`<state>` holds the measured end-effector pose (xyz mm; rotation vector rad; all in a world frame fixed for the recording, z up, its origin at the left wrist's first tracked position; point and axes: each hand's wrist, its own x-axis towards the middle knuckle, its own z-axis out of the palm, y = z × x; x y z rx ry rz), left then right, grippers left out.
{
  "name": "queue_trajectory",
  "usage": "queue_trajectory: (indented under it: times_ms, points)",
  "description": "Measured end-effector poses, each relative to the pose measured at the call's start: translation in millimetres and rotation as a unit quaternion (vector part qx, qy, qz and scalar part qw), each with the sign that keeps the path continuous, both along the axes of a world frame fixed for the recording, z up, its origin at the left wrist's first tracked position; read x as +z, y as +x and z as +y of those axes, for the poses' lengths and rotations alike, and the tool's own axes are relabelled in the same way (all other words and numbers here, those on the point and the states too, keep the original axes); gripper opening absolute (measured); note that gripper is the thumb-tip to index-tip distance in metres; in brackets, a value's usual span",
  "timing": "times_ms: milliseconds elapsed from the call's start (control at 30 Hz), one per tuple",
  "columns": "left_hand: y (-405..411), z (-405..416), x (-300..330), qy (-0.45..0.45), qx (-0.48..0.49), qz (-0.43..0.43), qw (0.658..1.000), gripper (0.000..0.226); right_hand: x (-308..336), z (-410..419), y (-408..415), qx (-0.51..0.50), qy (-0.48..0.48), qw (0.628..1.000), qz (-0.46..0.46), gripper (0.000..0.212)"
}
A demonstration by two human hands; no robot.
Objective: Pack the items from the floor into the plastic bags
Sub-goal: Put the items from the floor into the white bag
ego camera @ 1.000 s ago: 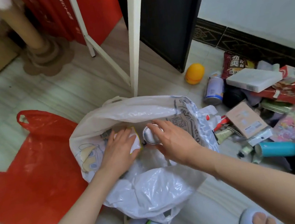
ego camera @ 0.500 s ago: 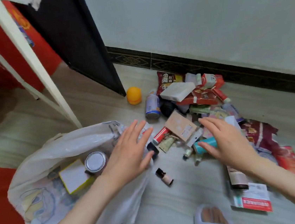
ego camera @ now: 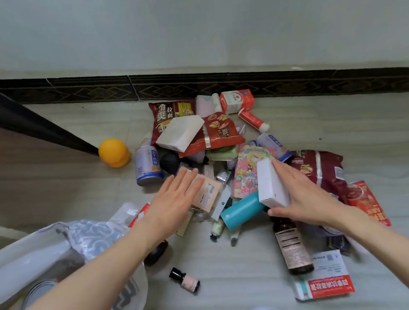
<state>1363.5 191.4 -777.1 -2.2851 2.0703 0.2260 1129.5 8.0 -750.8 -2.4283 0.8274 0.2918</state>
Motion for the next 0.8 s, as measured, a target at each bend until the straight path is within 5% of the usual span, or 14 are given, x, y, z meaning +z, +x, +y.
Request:
queue_trajectory:
  times_ms: [267,533,800]
  points:
    - [-11,-28,-28,0.066,0.013,-0.050,0.996,0.077,-7,-2,0,0.001,0.006,0.999,-0.032,0.110]
    - [4,-19,1,-0.071,-0.018,-0.051,0.996,0.083,29,20,28,-0.037,-0.047,0.989,-0.136,0.113]
    - [31,79,86,-0.154,0.108,-0.030,0.982,0.087,68,99,66,0.046,-0.009,0.982,-0.183,0.110]
